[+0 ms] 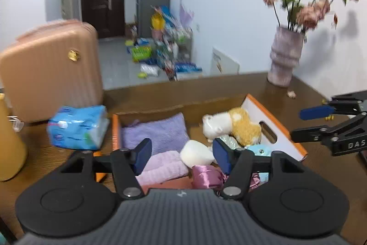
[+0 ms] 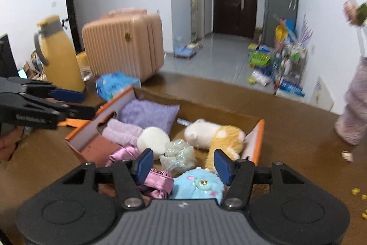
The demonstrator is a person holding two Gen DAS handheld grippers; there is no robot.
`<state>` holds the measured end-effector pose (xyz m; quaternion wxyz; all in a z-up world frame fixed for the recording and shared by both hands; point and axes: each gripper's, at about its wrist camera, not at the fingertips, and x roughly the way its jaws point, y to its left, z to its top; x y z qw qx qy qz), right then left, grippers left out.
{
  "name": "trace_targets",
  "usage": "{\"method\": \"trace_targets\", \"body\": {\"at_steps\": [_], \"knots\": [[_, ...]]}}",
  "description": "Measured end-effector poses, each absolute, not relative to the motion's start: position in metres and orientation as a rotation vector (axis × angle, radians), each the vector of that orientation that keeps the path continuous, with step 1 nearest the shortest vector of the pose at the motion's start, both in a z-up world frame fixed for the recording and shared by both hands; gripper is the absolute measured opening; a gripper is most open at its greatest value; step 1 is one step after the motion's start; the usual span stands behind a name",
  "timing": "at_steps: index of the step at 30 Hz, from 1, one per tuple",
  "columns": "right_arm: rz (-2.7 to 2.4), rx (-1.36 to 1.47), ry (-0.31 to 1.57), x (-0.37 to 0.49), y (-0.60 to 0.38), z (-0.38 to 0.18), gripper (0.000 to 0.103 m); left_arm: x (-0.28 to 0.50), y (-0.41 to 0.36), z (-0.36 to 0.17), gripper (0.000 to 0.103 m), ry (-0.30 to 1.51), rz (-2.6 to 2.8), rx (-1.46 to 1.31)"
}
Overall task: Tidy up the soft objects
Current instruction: 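Withdraw both tools from the box toward the foam wedge and snack packet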
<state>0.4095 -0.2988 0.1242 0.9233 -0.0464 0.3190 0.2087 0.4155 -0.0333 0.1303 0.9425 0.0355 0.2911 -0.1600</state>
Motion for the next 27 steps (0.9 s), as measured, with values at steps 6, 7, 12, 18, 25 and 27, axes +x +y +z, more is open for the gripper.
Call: {"method": "trace_targets", "body": {"at_steps": [6,7,12,18,25,27], "knots": [[0.381,-0.059,0.556,0.357,-0.314,0.138,0.068,0.348,-0.013,0.145,0.069,0.492,-0.254,0.011],[0.361,-0.044,0.527,0.347,-0.314,0.137,0.070,0.334,-0.013,0.144,0.071,0.468,-0.231,0.005],[0.316,-0.013,0.390,0.281,-0.313,0.117,0.073,0.261,-0.012,0.112,0.082,0.363,-0.126,-0.044],[0.279,-0.008,0.358,0.193,-0.311,0.058,0.076,0.182,-0.017,0.055,0.085,0.420,-0.105,-0.113],[0.247,0.135,0.439,0.146,-0.324,0.016,0.075,0.169,-0.021,0.035,0.085,0.495,-0.097,-0.097],[0.205,0.110,0.441,0.149,-0.323,0.014,0.075,0.176,-0.022,0.033,0.085,0.503,-0.092,-0.108]]}}
